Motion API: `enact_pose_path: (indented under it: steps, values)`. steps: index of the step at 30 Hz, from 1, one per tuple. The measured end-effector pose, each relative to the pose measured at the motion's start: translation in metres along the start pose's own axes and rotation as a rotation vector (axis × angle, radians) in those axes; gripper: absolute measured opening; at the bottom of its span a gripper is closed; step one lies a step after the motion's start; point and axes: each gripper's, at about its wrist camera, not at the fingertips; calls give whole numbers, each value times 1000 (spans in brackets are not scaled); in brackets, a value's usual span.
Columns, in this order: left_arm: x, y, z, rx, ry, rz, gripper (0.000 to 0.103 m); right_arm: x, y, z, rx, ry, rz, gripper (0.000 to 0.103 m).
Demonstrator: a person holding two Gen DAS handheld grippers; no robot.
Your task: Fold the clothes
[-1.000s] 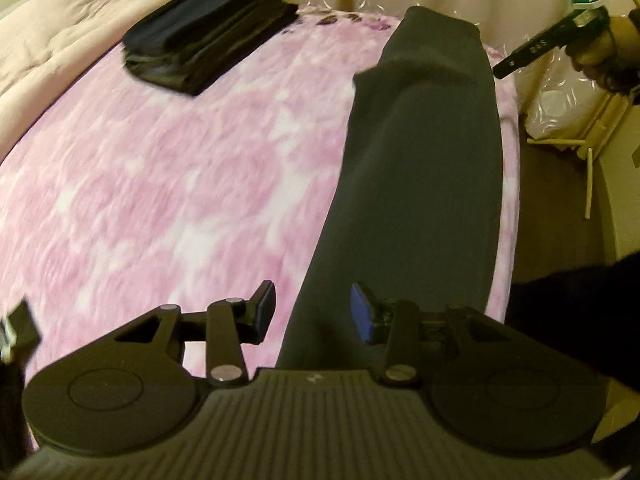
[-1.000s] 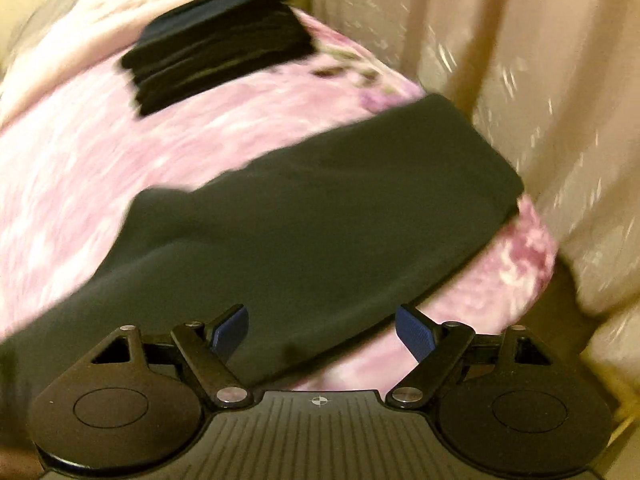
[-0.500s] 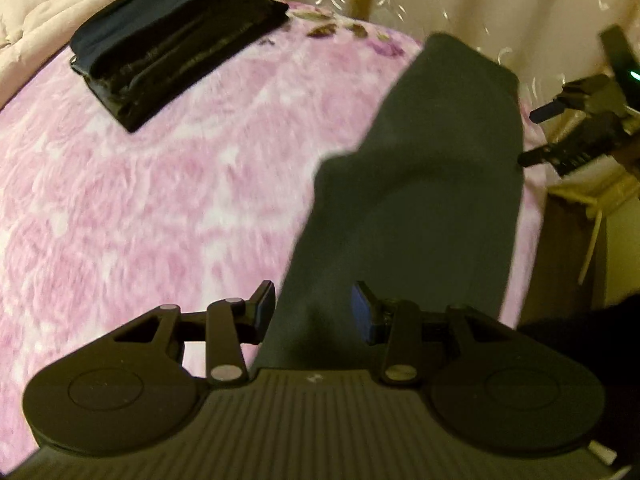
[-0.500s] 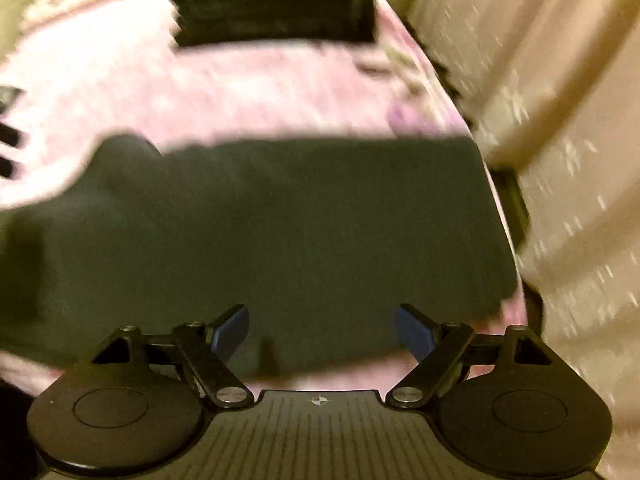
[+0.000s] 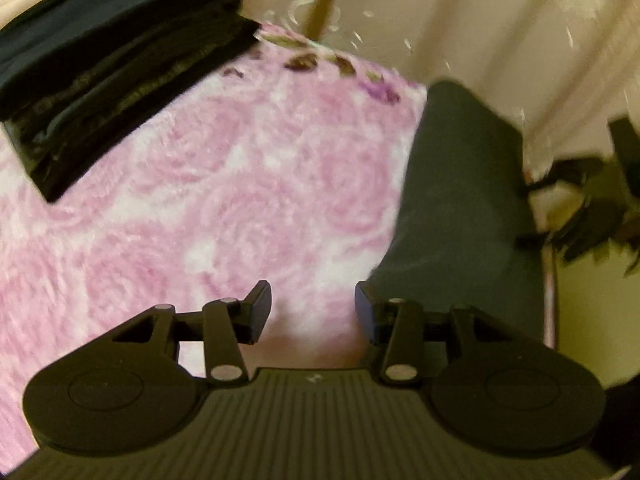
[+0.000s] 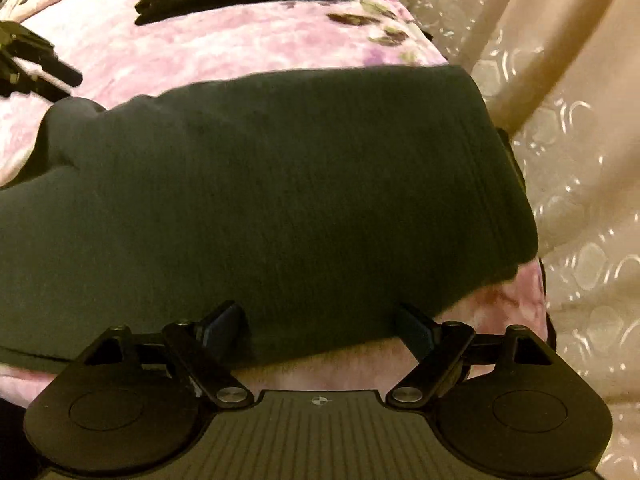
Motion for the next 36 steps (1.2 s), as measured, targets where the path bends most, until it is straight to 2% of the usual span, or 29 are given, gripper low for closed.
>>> enact_pose_path:
  steps: [5, 9, 11, 17, 23, 24, 25, 28, 30, 32, 36]
  values:
    - [-31, -8, -6, -218, -163, 42, 40, -3, -1, 5, -15, -33, -27, 86]
    - [-36, 5, -9, -221, -377, -53, 40, -6, -6, 9, -15, -61, -44, 98]
    - [-40, 10, -13, -224, -395, -71, 42, -8, -6, 6, -33, -66, -41, 101]
    - [-64, 13, -19, -185, -279, -46, 49, -7, -1, 8, -19, -69, -32, 101]
    - [-44, 6, 8, -98, -99, -51, 49, -11, 3, 6, -24, -56, -31, 101]
    - [-40, 2, 13, -70, -71, -41, 38, -12, 3, 6, -25, -55, -31, 101]
    - [-36, -1, 18, -43, -42, -31, 34, -11, 4, 6, -28, -57, -30, 101]
    - [-25, -11, 32, 41, 41, -2, 31, -5, 8, 8, -35, -55, -33, 101]
    - [-12, -12, 29, 92, -2, -32, 39, 1, 10, 11, -39, -39, -45, 101]
    - [-5, -13, 25, 179, -110, -68, 46, 5, 12, 13, -69, -7, -57, 101]
    - [-19, -14, -1, 210, -242, -59, 44, 7, 16, 12, -162, 47, -43, 101]
Point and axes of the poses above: each gripper's, at about its wrist camera, not at the fingertips, and x roughly against the way its jaws point, z to its left, y to its top, and after that the axes turned 13 degrees about -x, right-handed
